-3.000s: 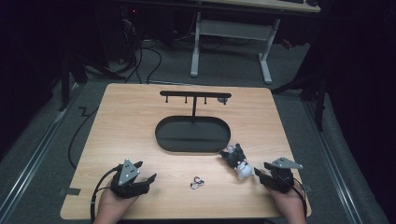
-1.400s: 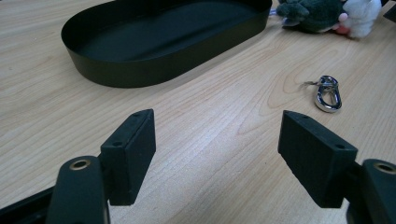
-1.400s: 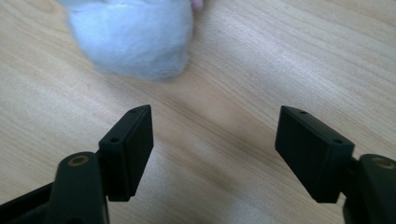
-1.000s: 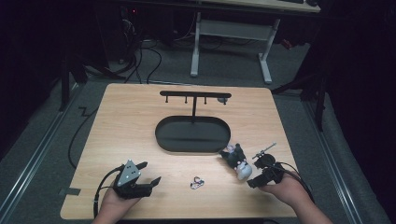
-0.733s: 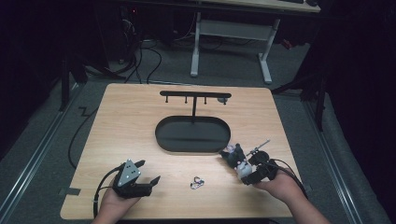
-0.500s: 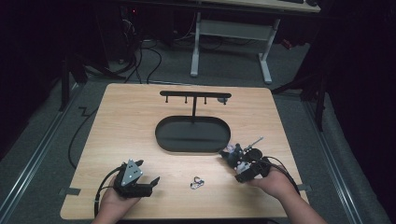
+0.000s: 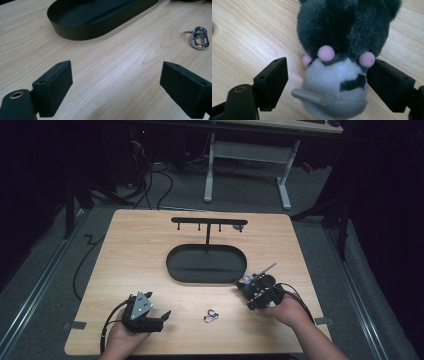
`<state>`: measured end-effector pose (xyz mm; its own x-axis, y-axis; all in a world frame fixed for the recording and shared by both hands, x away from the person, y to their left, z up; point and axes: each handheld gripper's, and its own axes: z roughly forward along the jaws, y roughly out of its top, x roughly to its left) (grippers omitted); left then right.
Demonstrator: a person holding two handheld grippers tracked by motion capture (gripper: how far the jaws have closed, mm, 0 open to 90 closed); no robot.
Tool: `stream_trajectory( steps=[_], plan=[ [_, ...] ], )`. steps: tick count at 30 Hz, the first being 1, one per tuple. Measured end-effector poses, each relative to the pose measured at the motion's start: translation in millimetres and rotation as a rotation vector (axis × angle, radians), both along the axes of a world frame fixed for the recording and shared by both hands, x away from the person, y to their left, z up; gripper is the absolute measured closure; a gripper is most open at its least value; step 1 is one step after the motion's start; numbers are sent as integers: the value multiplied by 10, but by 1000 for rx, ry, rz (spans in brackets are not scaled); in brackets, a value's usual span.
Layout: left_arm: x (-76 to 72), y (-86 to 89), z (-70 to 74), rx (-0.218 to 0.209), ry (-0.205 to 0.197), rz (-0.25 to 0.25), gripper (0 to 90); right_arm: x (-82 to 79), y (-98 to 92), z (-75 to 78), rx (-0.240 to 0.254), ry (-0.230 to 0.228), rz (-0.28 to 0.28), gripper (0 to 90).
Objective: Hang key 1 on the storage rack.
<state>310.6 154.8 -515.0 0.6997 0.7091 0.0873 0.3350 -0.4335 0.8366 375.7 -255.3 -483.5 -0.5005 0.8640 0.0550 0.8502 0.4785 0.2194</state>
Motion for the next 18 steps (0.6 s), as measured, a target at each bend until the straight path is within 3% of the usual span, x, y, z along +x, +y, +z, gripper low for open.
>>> stream_trajectory(
  steps=[7, 18],
  plan=[
    [-2, 22, -18, -1, 8, 1, 113, 19, -11, -66, 18, -1, -26, 271],
    [-6, 11, 29, -12, -13, -2, 138, 17, 26, -44, -4, -15, 1, 416]
  ],
)
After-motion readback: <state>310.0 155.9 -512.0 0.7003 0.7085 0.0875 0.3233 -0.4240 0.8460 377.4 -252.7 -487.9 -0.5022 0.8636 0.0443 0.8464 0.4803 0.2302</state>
